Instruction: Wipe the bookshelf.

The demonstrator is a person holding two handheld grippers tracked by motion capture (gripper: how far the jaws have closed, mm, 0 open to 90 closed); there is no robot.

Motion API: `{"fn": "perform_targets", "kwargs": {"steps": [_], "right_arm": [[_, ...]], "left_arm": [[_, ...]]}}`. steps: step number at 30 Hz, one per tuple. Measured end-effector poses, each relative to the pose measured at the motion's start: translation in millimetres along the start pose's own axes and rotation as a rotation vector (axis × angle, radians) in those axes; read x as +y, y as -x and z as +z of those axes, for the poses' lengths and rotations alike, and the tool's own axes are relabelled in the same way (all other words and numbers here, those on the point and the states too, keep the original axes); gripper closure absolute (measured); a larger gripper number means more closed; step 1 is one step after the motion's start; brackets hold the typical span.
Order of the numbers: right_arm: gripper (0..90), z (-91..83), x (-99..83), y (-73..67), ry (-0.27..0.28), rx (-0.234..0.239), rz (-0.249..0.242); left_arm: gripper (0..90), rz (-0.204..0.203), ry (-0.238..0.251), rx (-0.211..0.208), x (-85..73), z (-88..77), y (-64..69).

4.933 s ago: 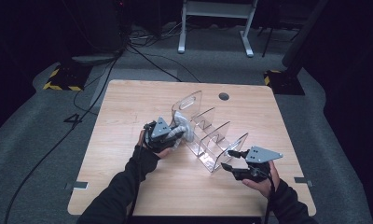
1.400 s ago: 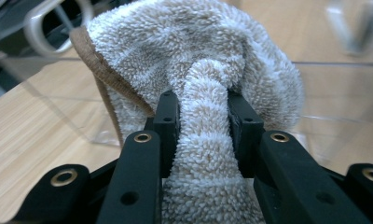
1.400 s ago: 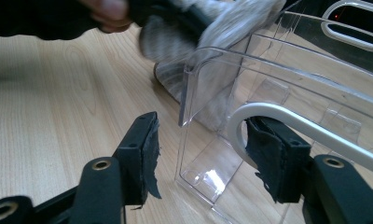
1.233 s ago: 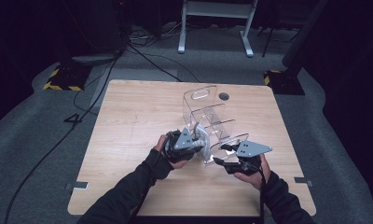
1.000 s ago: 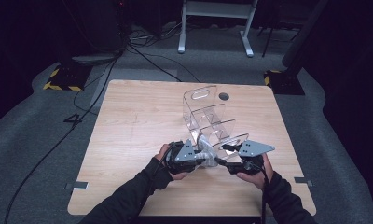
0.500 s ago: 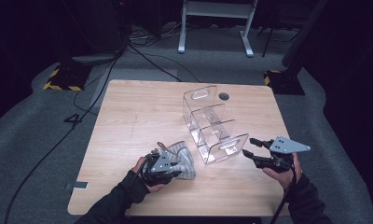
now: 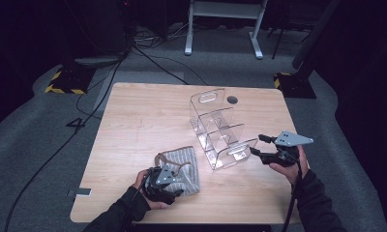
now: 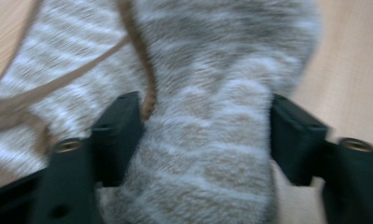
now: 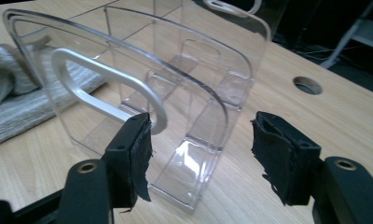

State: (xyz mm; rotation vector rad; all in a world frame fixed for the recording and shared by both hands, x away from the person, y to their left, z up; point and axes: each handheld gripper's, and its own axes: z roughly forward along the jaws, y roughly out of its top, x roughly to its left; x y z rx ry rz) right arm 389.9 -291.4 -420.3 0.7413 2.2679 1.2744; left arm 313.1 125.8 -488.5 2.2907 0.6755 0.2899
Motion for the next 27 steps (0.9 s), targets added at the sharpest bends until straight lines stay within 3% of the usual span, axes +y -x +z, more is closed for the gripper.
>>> {"fn": "perform_targets", "kwargs": {"steps": [2,4,7,10,12,18,22,27], "right_arm": [[39.1,3.4,0.2,-1.1,-0.005,0.012,-0.004],[40.2,4.9,0.6,-3.1,-0.007,0.029,-0.010],[41.3,7.7,1.2,-6.4,-0.010,0.045,-0.017],[40.6,9.7,2.1,-9.5,-0.012,0.045,-0.025],[45.0,8.8,2.1,-9.7,-0.002,0.066,-0.017],[50.3,8.9,4.7,-20.6,0.006,0.127,-0.042],[51.7,10.7,8.3,-34.0,0.000,0.178,-0.084],[53.2,15.1,13.5,-50.0,0.005,0.225,-0.113]], "left_arm": [[18.1,-0.044,-0.006,0.001,-1.4,0.1,-6.5],[16.2,-0.060,-0.019,-0.006,-2.5,1.6,-10.2],[14.6,-0.035,-0.043,-0.014,-2.0,7.4,-12.1],[7.9,-0.002,-0.072,-0.029,0.6,13.2,-11.6],[2.8,0.019,-0.093,-0.041,2.6,17.1,-11.1],[2.1,0.015,-0.103,-0.035,5.6,19.8,-11.9],[10.5,0.008,-0.093,-0.029,7.9,18.1,-15.9],[38.3,0.007,-0.075,-0.016,8.3,13.7,-24.7]]}}
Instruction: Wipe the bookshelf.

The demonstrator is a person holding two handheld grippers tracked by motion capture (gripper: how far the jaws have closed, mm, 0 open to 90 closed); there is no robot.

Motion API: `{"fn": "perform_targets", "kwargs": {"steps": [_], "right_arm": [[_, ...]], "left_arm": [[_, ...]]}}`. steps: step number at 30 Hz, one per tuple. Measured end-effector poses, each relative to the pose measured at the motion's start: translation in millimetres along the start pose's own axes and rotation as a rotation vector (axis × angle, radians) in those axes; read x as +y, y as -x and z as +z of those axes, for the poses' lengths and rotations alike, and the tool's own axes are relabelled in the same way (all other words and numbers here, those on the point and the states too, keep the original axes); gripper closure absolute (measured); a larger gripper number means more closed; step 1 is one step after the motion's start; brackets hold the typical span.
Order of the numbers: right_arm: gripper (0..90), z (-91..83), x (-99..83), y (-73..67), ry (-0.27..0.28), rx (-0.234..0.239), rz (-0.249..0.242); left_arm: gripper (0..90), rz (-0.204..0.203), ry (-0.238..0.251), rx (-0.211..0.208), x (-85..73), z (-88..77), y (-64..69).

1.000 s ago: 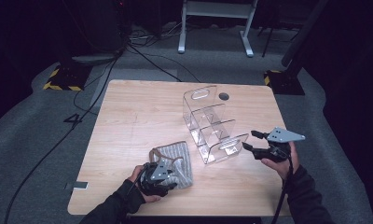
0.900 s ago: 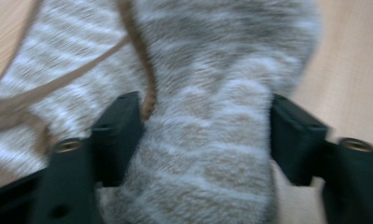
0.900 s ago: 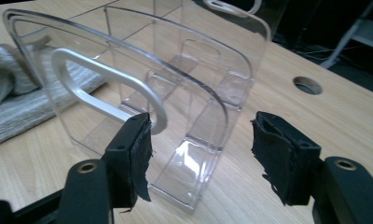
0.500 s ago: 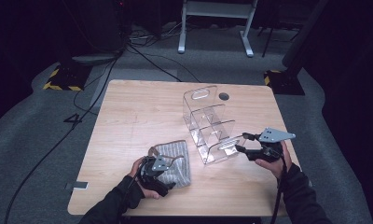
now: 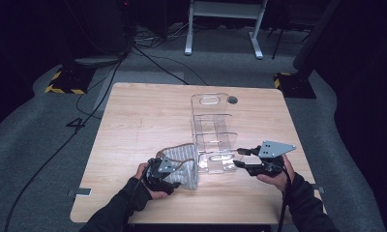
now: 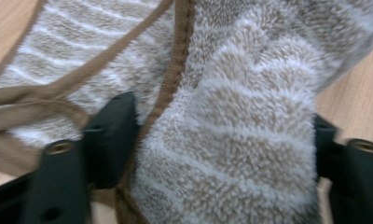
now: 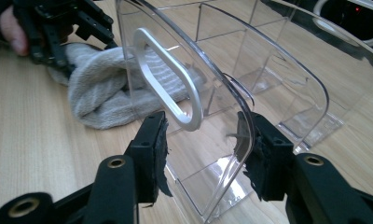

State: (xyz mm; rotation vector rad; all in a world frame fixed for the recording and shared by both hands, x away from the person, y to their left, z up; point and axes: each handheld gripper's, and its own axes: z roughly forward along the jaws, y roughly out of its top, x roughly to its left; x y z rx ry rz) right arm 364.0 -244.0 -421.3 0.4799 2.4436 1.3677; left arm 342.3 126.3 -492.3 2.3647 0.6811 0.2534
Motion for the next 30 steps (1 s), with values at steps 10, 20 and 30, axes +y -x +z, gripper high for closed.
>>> {"fn": "perform_targets", "kwargs": {"steps": [10,20,30], "right_arm": [[67.9,2.9,1.1,-5.0,0.022,-0.010,0.004],[74.2,6.8,5.5,-12.2,0.017,0.041,-0.039],[73.8,12.7,9.8,-21.2,0.015,0.087,-0.063]], "left_arm": [[46.8,0.006,0.053,-0.041,-3.4,-8.1,-4.5],[15.7,0.038,0.100,-0.016,10.9,-6.5,1.5],[0.1,0.045,-0.060,-0.044,14.9,18.0,-1.9]]}}
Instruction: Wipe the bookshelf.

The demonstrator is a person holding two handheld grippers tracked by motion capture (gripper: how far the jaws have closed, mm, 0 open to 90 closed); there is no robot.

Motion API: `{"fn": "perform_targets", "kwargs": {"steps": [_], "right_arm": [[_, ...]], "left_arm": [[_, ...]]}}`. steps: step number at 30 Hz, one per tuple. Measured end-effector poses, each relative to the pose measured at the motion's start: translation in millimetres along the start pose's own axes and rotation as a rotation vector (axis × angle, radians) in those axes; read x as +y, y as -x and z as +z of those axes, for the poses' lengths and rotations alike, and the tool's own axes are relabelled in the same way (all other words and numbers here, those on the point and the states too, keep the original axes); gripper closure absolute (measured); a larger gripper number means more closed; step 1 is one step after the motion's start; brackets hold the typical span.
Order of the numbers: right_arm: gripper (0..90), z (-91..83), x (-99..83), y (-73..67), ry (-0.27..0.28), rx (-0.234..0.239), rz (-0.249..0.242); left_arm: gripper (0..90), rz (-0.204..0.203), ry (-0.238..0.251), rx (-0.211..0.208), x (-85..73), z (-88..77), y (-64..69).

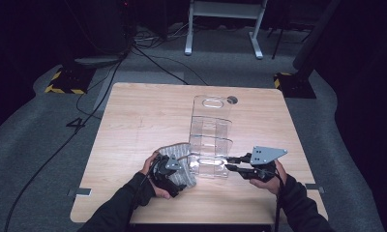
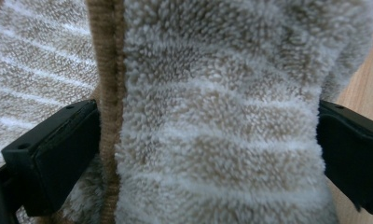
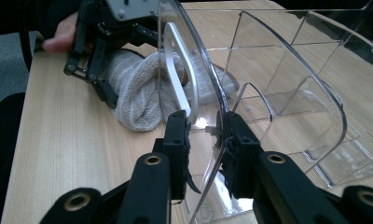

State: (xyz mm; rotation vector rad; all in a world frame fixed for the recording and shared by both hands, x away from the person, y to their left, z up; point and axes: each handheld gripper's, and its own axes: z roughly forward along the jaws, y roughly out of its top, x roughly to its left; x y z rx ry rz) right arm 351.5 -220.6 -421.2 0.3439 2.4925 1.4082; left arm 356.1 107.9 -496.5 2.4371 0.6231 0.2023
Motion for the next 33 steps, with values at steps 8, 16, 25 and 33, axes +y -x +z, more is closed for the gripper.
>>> {"fn": "perform_targets", "kwargs": {"steps": [8,16,25,33], "right_arm": [[74.5,1.5,1.6,-5.7,-0.005,0.000,-0.004],[83.2,6.3,3.5,-9.0,0.003,-0.021,-0.003],[75.4,13.1,5.5,-12.8,0.002,-0.040,0.021],[84.0,18.3,7.7,-14.4,0.013,0.013,0.028]], "left_arm": [[24.5,-0.009,0.011,0.002,-2.2,-10.3,-5.9],[65.3,-0.006,0.061,0.035,-13.5,-19.6,-10.1],[67.6,-0.042,0.165,0.013,-21.8,-44.4,-4.9],[69.0,0.011,0.309,-0.008,-4.7,-66.4,19.0]]}}
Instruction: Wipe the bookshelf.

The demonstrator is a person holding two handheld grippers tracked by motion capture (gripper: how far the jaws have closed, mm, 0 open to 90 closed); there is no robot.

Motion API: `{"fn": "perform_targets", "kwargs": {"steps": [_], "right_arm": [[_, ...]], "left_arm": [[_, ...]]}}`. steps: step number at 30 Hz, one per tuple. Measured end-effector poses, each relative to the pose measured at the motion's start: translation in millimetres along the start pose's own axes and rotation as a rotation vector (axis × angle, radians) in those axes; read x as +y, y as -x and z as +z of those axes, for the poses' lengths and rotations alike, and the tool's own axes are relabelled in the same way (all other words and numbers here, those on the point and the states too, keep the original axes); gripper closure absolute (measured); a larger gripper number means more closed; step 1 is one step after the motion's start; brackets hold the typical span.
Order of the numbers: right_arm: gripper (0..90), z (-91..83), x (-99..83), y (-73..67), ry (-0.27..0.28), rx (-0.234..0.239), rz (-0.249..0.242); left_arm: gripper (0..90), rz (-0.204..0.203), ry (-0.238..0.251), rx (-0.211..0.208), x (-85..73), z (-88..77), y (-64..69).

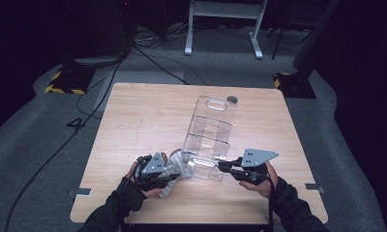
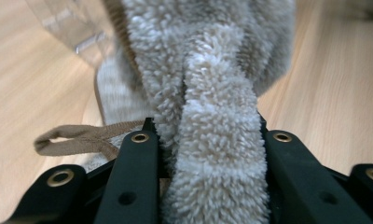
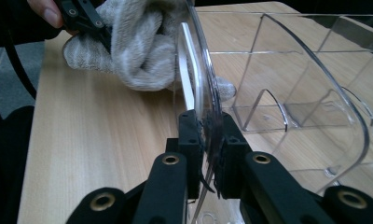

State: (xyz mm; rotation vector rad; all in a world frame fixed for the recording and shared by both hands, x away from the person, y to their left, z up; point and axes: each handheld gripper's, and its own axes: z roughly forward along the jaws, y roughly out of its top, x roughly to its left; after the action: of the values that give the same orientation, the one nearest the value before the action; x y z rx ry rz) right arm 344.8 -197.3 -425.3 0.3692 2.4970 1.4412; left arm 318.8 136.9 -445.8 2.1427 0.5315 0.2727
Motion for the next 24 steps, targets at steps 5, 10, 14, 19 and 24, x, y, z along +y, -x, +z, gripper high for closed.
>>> {"fn": "perform_targets", "kwargs": {"steps": [5,10,14,19,24], "right_arm": [[86.2,5.1,3.7,-6.6,-0.006,0.007,-0.017],[86.0,11.4,8.4,-12.9,-0.012,-0.003,-0.029],[85.9,14.4,10.2,-13.4,-0.012,-0.003,-0.028],[85.8,16.1,11.8,-15.3,-0.017,-0.008,-0.031],[86.2,16.0,10.2,-16.2,-0.005,-0.015,-0.014]], "left_arm": [[69.5,0.025,0.033,-0.011,12.2,3.1,14.0],[69.6,0.061,0.058,-0.007,25.0,12.8,27.7],[69.5,0.140,-0.019,-0.007,19.2,41.4,38.2],[69.3,0.192,-0.121,-0.011,8.1,69.2,44.6],[69.5,0.186,-0.161,0.002,2.8,67.2,35.1]]}}
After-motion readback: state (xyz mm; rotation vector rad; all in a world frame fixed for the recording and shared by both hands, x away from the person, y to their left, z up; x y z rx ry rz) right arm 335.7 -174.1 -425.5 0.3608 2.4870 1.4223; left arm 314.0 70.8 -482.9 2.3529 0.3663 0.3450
